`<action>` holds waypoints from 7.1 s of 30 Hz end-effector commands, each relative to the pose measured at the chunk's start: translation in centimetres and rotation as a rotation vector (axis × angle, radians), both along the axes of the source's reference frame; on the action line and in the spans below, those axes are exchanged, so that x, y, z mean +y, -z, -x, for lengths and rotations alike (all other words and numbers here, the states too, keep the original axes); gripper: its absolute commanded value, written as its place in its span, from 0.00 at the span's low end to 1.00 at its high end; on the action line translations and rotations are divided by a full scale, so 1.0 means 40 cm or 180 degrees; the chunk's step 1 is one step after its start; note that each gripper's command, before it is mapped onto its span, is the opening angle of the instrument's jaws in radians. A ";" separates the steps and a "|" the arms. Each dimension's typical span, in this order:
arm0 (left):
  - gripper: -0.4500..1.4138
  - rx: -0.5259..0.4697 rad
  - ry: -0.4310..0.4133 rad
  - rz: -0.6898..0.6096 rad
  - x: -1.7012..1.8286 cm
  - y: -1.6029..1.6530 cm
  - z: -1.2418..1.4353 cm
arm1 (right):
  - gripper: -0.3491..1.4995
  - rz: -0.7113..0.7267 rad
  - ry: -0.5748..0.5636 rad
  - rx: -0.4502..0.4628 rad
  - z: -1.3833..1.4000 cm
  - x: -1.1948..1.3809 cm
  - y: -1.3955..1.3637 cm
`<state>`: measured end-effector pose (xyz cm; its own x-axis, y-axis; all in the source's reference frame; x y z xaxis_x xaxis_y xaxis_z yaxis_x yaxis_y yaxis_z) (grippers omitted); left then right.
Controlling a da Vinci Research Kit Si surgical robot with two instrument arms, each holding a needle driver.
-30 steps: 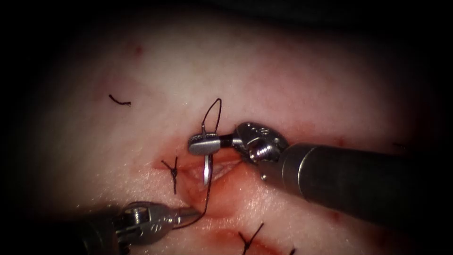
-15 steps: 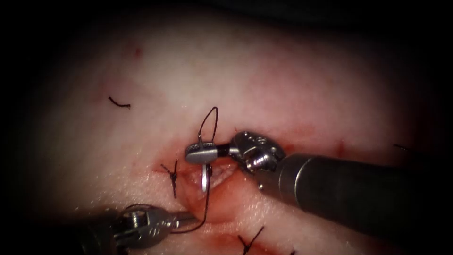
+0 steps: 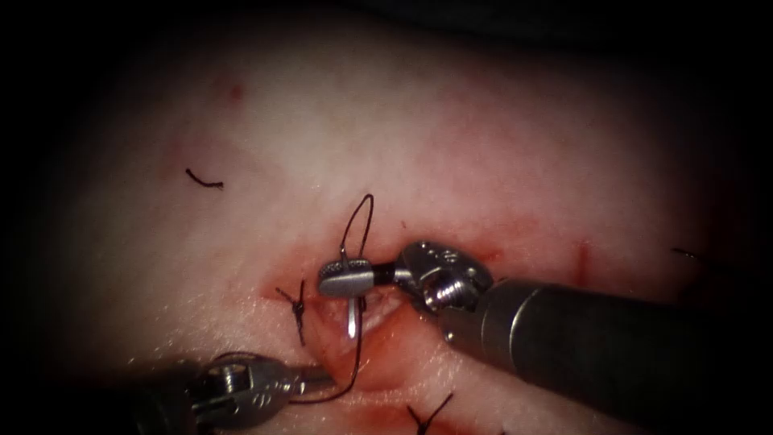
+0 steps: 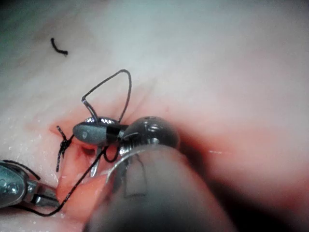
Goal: Wound Closure
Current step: Throw the needle through the tissue below the cut using the right driver, then with the left tool, pull the suture out of the way.
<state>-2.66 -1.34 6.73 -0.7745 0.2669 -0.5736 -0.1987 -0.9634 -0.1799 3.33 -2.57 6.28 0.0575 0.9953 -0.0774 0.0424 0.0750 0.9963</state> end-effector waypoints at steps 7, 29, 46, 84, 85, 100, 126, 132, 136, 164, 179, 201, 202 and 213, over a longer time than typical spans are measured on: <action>0.00 -0.0004 0.0001 0.0002 0.0009 -0.0013 0.0015 | 0.00 -0.0035 0.0037 0.0013 -0.0014 -0.0047 0.0005; 0.00 -0.0115 0.0070 0.0046 0.0013 0.0045 0.0002 | 0.88 -0.0451 -0.0961 0.0086 0.0005 0.0137 -0.0031; 0.04 -0.0694 -0.0578 0.0878 0.0136 0.0010 0.0036 | 0.74 -0.0410 -0.0510 0.0270 0.0136 0.0203 -0.0016; 0.00 -0.0844 -0.1120 0.0945 0.0173 0.0007 -0.0021 | 0.99 0.0293 0.0305 -0.0053 0.0293 0.0226 -0.0056; 0.00 -0.0862 -0.1105 0.0957 0.0176 0.0013 -0.0024 | 0.99 0.0385 0.0304 -0.0044 0.0297 0.0228 -0.0056; 0.00 -0.1125 -0.1043 0.1027 0.0220 0.0084 -0.0064 | 0.99 0.2831 -0.1314 -0.1246 0.0349 0.0425 0.0033; 0.78 -0.1258 0.0555 -0.0589 0.0086 0.0096 -0.0041 | 0.99 0.2751 -0.1053 -0.1377 0.0416 0.0310 0.0039; 0.73 -0.0842 0.0881 -0.0762 0.0072 0.0078 -0.0028 | 0.98 0.2682 -0.1068 -0.1365 0.0402 0.0280 0.0027; 0.68 -0.0684 0.0860 -0.0839 0.0053 0.0048 -0.0010 | 0.98 0.2663 -0.1065 -0.1352 0.0393 0.0267 0.0025; 0.00 -0.0898 0.0661 -0.0461 0.0195 0.0218 0.0010 | 0.98 0.2623 -0.1079 -0.1329 0.0358 0.0239 0.0044; 0.14 -0.1156 0.0448 -0.0110 0.0002 0.0445 0.0158 | 0.97 0.2529 -0.1085 -0.1257 0.0342 0.0222 0.0032; 0.86 -0.0931 0.0160 -0.0061 -0.0068 0.0391 -0.0118 | 0.95 0.2444 -0.0962 -0.1242 0.0327 0.0187 0.0019; 0.86 -0.0859 0.0155 -0.0041 -0.0072 0.0397 -0.0147 | 0.95 0.2426 -0.0965 -0.1240 0.0328 0.0187 0.0019; 0.57 -0.0527 0.0418 0.0089 -0.0030 0.0519 -0.0420 | 0.93 0.2259 -0.0960 -0.1212 0.0318 0.0186 0.0021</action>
<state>-0.93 -1.35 4.56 -0.5883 0.3667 -0.7207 -0.3240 -0.9235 -0.2054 1.98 -1.82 6.13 -0.0520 0.6955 -0.7167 -0.4065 0.6408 0.6513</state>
